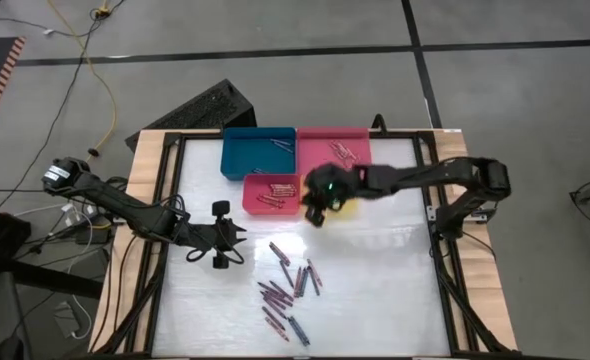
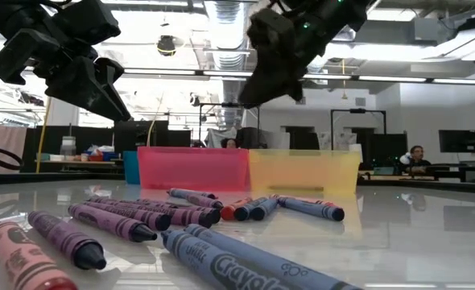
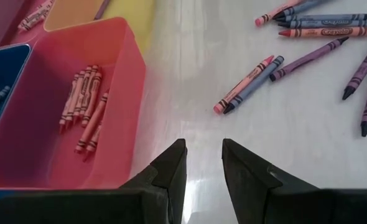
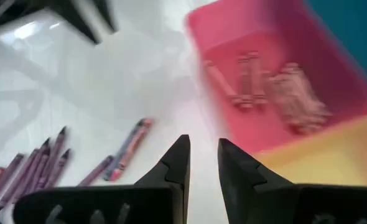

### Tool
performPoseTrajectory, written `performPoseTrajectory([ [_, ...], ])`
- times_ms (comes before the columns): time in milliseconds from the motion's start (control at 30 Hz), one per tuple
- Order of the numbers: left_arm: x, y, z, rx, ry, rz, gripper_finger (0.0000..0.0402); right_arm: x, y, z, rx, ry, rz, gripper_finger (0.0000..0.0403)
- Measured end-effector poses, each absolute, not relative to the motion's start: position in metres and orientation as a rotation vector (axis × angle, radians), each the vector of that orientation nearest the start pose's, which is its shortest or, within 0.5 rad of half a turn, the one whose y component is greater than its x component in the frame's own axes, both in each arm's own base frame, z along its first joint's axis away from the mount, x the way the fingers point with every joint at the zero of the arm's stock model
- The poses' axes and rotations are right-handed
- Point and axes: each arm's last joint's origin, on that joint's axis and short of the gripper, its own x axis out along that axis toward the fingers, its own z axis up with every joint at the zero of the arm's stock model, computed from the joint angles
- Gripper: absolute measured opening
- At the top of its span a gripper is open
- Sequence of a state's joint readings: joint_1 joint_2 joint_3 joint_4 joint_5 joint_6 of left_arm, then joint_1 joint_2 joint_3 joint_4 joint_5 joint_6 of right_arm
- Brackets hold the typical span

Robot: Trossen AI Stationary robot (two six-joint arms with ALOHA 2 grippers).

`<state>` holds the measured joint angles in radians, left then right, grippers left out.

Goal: Sort crayons
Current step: Put the blue crayon into the blue bin

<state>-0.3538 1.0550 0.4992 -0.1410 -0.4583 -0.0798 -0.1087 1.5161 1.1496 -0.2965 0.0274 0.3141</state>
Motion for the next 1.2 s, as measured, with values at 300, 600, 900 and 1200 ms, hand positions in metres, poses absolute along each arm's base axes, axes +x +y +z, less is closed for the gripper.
performPoseTrajectory([
  [300, 0.194, -0.058, 0.195, 0.18, 0.625, 0.13, 0.0094, 0.377, 0.04, 0.221, 0.249, 0.61, -0.14, 0.0079],
  [600, 0.195, -0.058, 0.196, 0.174, 0.614, 0.128, 0.0094, 0.402, 0.068, 0.169, 0.178, 0.574, -0.145, 0.0079],
  [900, 0.195, -0.058, 0.196, 0.168, 0.611, 0.129, 0.0094, 0.404, 0.068, 0.15, 0.188, 0.631, -0.164, 0.0079],
  [1200, 0.195, -0.058, 0.196, 0.165, 0.611, 0.129, 0.0094, 0.403, 0.073, 0.143, 0.087, 0.657, -0.15, 0.0079],
])
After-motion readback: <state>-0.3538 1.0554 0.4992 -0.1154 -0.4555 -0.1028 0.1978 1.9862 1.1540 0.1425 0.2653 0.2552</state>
